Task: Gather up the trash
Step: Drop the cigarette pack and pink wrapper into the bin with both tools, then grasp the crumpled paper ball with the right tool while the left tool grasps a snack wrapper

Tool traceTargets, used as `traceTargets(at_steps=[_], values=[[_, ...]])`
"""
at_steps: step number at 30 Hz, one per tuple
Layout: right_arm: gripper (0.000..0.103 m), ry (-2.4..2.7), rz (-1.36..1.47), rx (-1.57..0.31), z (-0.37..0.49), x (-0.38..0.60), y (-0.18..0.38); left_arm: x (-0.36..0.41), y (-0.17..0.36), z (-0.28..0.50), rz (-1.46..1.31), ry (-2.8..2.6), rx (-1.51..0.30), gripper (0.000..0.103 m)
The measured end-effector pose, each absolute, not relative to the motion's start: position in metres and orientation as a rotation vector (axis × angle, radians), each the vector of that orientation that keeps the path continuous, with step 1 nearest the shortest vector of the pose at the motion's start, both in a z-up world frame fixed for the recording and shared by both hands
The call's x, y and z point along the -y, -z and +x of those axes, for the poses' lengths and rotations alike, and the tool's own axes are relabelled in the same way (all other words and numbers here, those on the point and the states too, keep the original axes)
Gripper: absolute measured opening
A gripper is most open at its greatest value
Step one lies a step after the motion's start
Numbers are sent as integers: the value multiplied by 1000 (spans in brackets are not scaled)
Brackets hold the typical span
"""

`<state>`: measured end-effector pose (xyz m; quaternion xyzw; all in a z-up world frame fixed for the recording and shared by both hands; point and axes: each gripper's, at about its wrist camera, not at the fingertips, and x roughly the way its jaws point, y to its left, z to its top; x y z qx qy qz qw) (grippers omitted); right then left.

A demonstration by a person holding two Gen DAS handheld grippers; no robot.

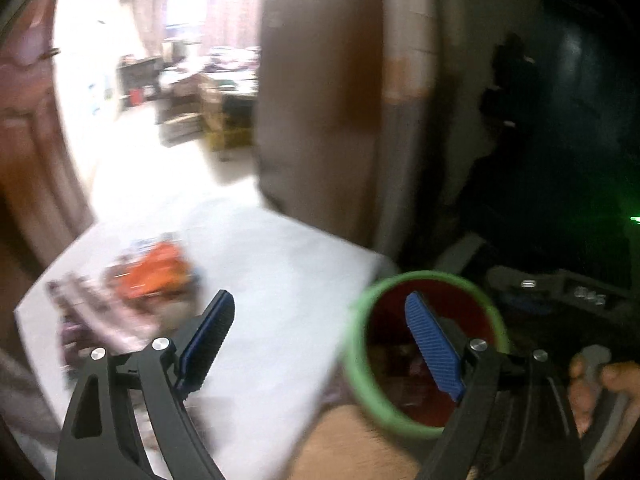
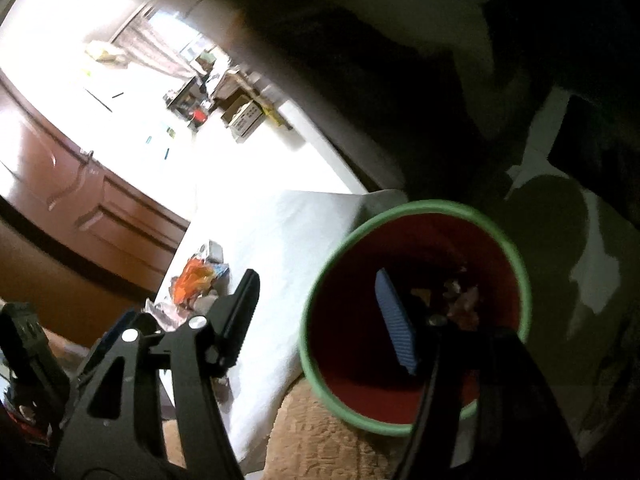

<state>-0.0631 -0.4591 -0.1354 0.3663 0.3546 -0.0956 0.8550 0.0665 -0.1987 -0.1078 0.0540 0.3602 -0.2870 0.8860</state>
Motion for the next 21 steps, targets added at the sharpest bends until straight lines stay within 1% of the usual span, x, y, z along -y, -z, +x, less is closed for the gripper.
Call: traceTargets(at_steps=[7,14,17,21], values=[[59,81,664,-856,-22,395,144,85,115,85,93,287,-733,83],[59,-152,473,-1005,32,281,160,-1,125,92,-14,119,-764,84],[67,-239,388,-1044,47,238,167,-22,128,93,-56,92,-771,83],[68,-279,321,-1110,64,197,186,-41,127,94,-88,63,-762,83]])
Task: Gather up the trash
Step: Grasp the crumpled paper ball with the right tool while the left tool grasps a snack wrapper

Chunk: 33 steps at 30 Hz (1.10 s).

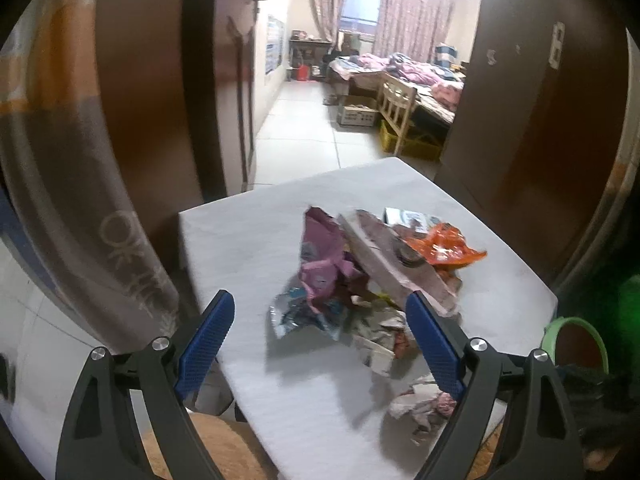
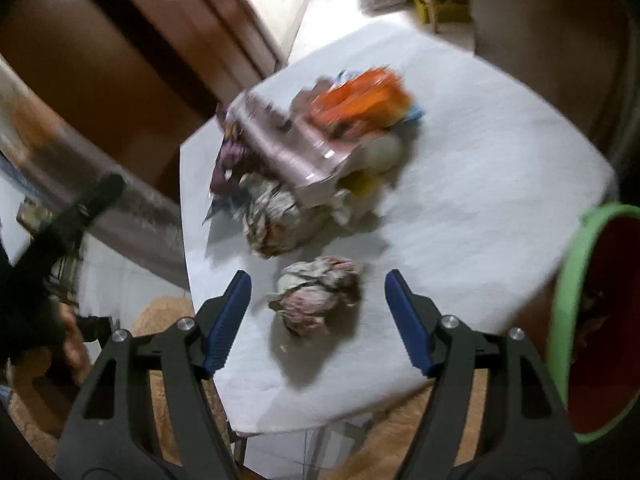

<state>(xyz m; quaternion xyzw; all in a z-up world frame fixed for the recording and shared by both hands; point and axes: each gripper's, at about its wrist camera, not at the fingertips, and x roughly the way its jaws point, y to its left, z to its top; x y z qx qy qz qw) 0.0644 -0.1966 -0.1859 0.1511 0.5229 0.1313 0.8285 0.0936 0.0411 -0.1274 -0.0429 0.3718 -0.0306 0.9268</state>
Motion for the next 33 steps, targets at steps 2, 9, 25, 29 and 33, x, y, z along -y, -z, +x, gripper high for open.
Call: traceTargets(at_steps=[2,9,25,29,33], values=[[72,-286,310,-1159,72,183,201,-49,128,95,-105,53,-761,83],[40,-276,273,-1266,78,164,244,-69,143,102,-157,10,-787,83],[35,-277,367,-1203,60,193,234,-43,210,219,-203,111,-968,83],[35,-276,386,-1207,61,201,238,-42,226,241,-235,120,-1038,83],[35,-277,398,-1212,60,204,241,-44,241,253,-287,116,-1098,74]])
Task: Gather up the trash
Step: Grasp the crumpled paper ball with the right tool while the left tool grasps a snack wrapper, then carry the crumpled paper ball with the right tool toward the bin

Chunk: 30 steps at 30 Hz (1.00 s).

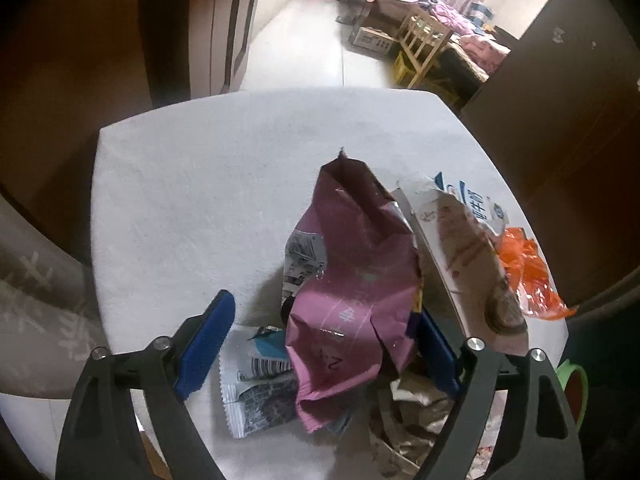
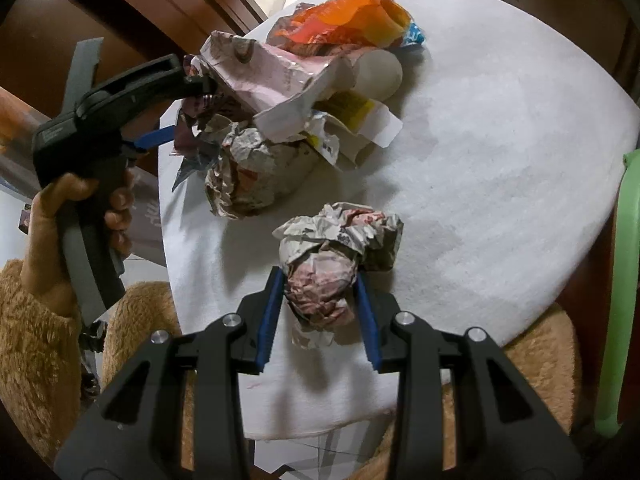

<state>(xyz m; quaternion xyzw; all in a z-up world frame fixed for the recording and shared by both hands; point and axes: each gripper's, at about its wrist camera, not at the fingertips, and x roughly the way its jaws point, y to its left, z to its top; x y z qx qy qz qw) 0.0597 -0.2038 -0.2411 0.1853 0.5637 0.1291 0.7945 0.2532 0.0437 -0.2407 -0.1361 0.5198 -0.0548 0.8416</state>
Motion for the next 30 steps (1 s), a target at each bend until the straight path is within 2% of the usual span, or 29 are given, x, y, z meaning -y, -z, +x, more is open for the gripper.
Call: traceTargets(at_steps=[2,3,4,5,11,18,24,30], values=[[35,-278,403,-1211,60,204,242,-42,241,254,-277,120,-1097,46],[35,-279,405,-1210,60,204,241,-39,241,255,-264,126,-1101,39],[35,-280,405,-1210,59,204,241,-38,240,254,-259,136,-1102,17],[35,-283,406,-1206,59,206,240,-37,238,253,-252,139,-1099,10],[35,-282,408,-1168,59,204,229,-37,208,224,-235,117,-1001,4],[35,-275,418,-1114,52,210,214,-29,164,170,-237,129,-881,4],[35,-263,436,-1071,46,219,204,-31,153,121,-229,116,-827,4],[35,-256,449,-1053,43,226,199,-42,139,112,-252,104,-800,4]])
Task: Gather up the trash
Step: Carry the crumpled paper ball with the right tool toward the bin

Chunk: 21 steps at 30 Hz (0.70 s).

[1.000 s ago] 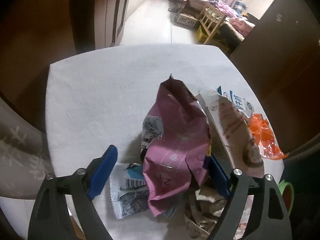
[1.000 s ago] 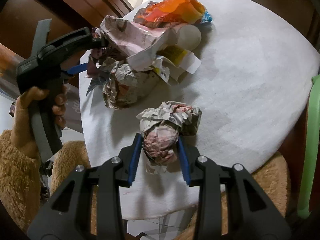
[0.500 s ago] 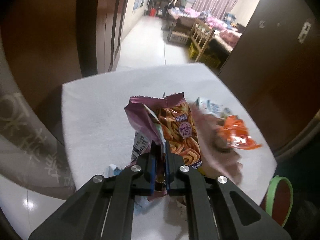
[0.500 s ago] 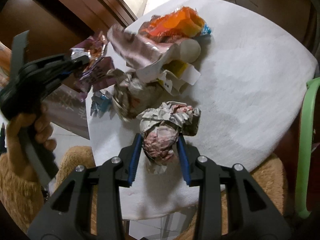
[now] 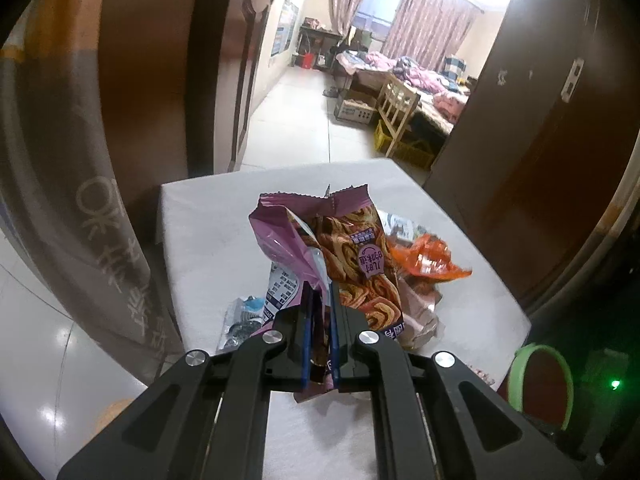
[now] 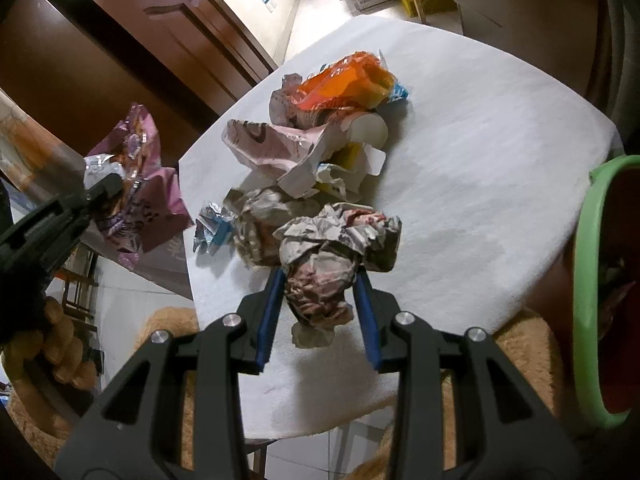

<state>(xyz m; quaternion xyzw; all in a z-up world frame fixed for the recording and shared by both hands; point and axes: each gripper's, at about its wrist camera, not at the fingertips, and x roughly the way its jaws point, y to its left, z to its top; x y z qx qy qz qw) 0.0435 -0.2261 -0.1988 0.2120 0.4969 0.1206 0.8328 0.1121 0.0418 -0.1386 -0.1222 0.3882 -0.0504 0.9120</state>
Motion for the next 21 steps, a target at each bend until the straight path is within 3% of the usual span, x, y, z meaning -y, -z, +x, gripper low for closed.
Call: traceTargets(at_steps=[21], values=[[35,-216,520,-936,31,264,166,-2,115,92,-189,227,-751,4]])
